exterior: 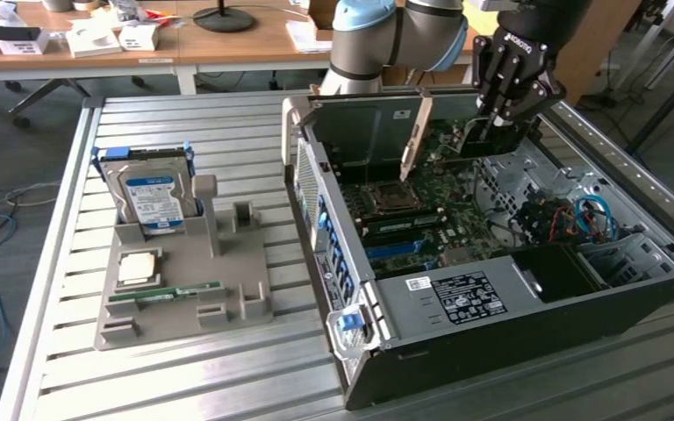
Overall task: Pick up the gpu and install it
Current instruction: 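Insert the gpu into the slot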
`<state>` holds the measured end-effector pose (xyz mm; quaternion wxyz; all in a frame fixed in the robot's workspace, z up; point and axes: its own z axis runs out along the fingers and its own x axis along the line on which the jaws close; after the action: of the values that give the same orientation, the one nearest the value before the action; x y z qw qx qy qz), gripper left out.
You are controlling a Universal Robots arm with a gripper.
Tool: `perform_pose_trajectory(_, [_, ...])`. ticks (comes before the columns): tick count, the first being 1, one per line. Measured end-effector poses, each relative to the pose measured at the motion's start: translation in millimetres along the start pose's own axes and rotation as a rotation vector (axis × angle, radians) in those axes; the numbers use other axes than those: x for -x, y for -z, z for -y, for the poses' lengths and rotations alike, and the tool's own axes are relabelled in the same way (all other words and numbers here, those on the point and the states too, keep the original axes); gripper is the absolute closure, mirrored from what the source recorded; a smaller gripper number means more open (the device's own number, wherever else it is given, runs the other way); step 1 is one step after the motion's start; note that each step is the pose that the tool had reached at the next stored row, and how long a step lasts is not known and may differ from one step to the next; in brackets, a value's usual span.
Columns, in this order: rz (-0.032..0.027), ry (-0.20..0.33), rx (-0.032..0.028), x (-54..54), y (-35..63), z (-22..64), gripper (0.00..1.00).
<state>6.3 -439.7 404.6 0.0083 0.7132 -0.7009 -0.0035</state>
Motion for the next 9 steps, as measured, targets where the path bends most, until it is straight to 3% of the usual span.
perform_pose_trajectory(9, [-0.0002, 0.0, 0.0001, 0.0, -7.1, 0.1, 0.74])
